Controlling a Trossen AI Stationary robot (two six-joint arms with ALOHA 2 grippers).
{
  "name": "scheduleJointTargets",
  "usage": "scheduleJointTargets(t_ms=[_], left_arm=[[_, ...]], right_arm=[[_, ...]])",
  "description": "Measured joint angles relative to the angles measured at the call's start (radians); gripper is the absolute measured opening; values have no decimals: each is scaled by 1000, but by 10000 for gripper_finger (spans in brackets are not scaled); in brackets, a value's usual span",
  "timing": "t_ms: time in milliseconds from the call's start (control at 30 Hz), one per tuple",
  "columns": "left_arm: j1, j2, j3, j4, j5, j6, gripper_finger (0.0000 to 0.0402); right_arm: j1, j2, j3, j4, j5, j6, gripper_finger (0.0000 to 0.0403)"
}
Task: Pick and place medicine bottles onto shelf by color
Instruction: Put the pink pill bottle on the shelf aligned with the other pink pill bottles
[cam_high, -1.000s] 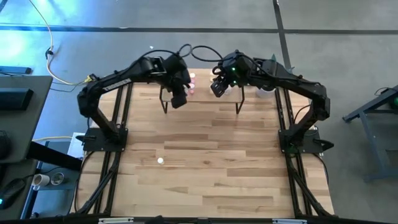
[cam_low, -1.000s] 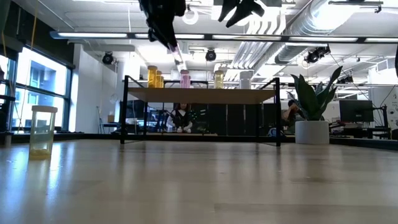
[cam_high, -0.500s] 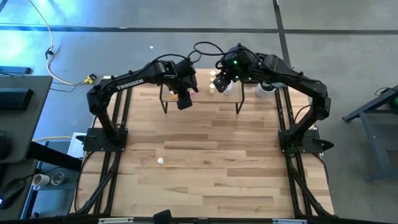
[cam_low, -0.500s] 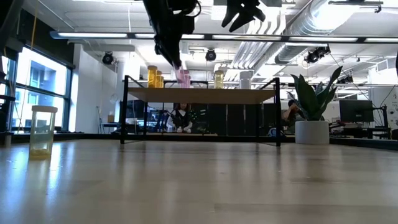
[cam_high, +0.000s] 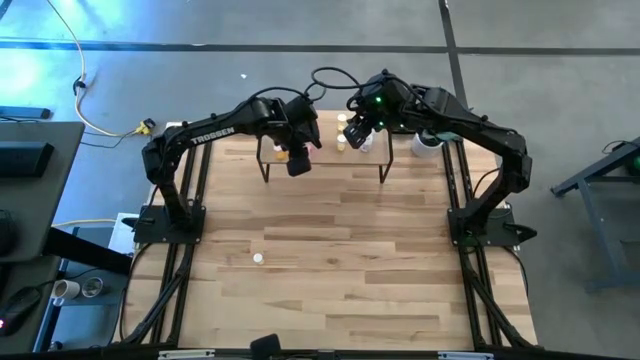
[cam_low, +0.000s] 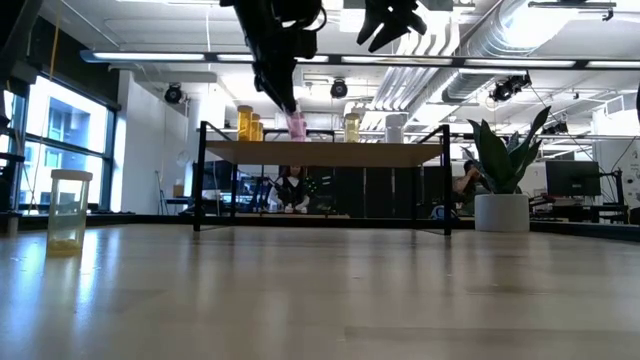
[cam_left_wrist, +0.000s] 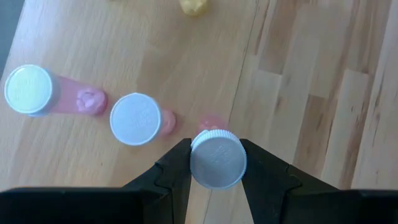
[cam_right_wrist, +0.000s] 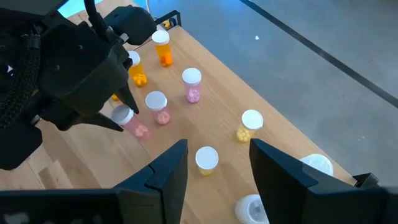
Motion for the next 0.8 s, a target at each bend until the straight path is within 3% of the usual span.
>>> scheduleJointTargets(t_ms=[800], left_arm=[[13,0,0,-18,11,67,113]], right_arm=[[0,0,0,1,0,22,163]])
